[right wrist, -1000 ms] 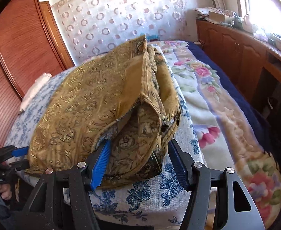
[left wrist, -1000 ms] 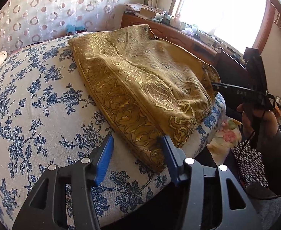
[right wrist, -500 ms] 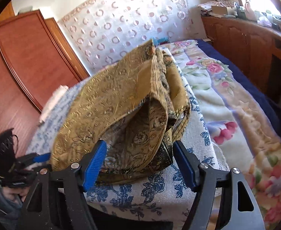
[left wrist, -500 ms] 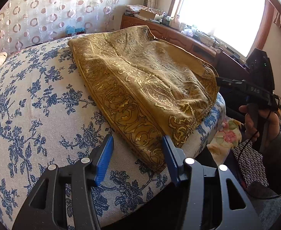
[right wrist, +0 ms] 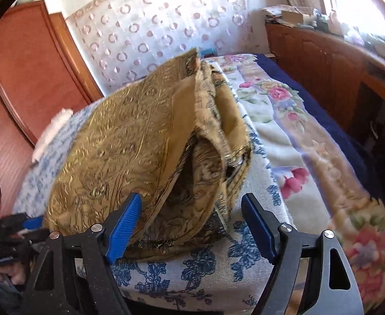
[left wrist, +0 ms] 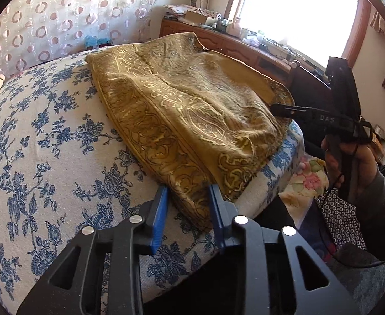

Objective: Fold small clothes

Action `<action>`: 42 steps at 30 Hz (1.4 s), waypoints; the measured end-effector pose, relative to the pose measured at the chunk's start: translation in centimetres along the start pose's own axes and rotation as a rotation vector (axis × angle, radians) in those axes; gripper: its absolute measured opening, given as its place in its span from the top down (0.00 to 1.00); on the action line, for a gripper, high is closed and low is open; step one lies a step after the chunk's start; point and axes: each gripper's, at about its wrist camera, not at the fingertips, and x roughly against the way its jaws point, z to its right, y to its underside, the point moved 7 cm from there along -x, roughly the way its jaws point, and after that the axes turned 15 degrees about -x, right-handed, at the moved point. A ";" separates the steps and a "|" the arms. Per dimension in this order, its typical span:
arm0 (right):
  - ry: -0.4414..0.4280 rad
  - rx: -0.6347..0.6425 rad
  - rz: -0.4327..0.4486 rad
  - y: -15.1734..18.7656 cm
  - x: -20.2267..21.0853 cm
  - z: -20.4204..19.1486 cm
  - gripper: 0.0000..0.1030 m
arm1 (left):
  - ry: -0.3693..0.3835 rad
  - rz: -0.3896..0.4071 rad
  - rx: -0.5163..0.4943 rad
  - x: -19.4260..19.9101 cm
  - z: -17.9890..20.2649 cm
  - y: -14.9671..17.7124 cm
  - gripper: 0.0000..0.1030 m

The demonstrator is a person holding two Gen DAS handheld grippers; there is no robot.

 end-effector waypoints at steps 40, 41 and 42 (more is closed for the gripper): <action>-0.105 0.193 0.060 -18.1 -9.4 -11.1 0.91 | -0.124 0.216 0.091 -1.3 -18.4 -18.2 0.93; -0.100 0.193 0.052 -18.2 -9.8 -11.3 0.91 | -0.127 0.208 0.087 -1.7 -18.9 -18.3 0.93; -0.096 0.192 0.044 -18.4 -10.3 -11.4 0.91 | -0.130 0.201 0.084 -2.1 -19.4 -18.3 0.93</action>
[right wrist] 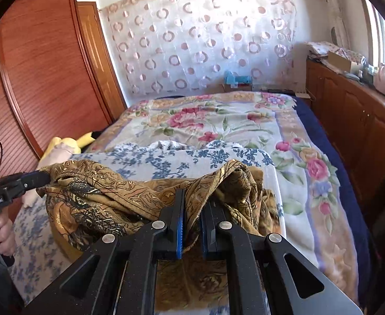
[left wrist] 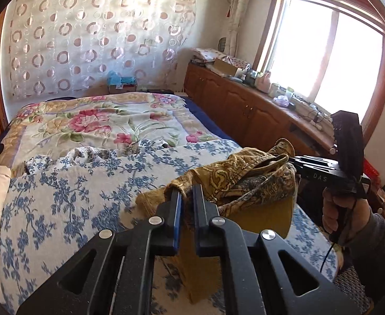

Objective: Fold small clothes

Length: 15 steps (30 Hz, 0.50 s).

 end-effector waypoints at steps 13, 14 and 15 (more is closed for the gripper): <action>0.052 0.028 0.063 -3.1 0.3 -1.5 0.43 | 0.007 -0.036 -0.059 -0.6 -1.4 0.2 0.61; 0.057 0.030 0.079 -3.4 0.8 -1.5 0.43 | 0.003 -0.023 -0.067 -0.3 -1.4 0.0 0.54; 0.063 0.037 0.089 -3.6 1.2 -1.5 0.43 | 0.001 -0.022 -0.077 -0.2 -1.4 0.0 0.48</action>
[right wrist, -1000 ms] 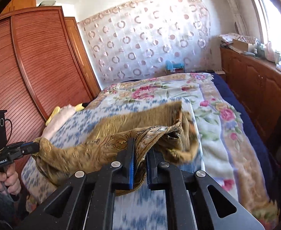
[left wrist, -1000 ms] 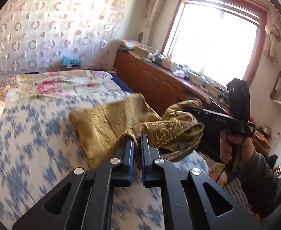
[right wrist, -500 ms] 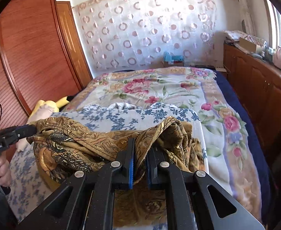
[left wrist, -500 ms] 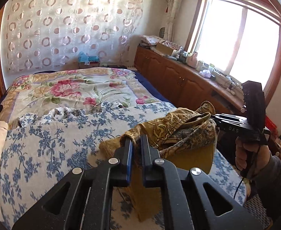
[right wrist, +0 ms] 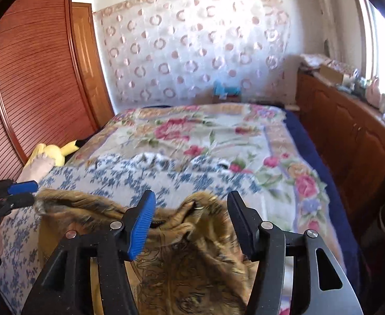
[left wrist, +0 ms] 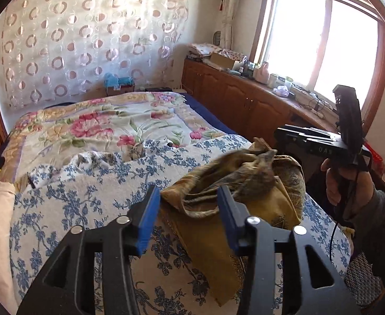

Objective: Fold small clothes

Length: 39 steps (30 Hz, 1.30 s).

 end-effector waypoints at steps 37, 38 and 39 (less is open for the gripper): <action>0.117 -0.007 -0.154 2.1 -0.5 1.8 0.34 | 0.016 -0.176 0.151 -6.9 -0.5 5.1 0.32; 0.113 -0.011 -0.184 2.7 -1.2 2.1 0.33 | 0.023 -0.179 0.162 -7.1 -0.5 5.2 0.33; 0.105 -0.023 -0.212 2.9 -1.8 2.4 0.33 | 0.032 -0.181 0.177 -7.3 -0.5 5.2 0.33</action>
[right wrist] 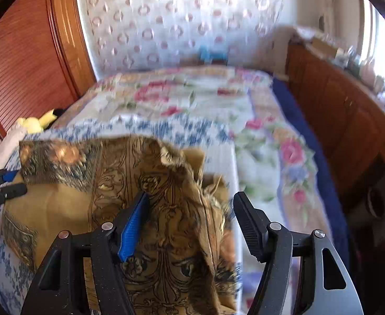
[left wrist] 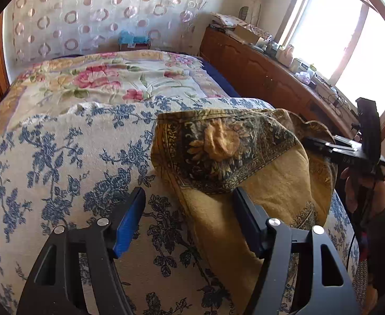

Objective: Fold small clothes

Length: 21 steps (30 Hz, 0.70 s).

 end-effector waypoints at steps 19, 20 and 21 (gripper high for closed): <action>-0.082 0.004 -0.037 1.1 -0.6 0.7 0.81 | 0.024 0.015 -0.074 0.7 3.1 -1.1 0.88; -0.098 0.000 -0.028 1.0 -0.7 0.9 0.83 | 0.025 0.025 -0.079 1.0 3.1 -1.1 0.88; -0.098 0.000 -0.020 1.0 -0.4 1.0 0.84 | 0.030 0.036 -0.081 1.5 3.3 -1.2 0.89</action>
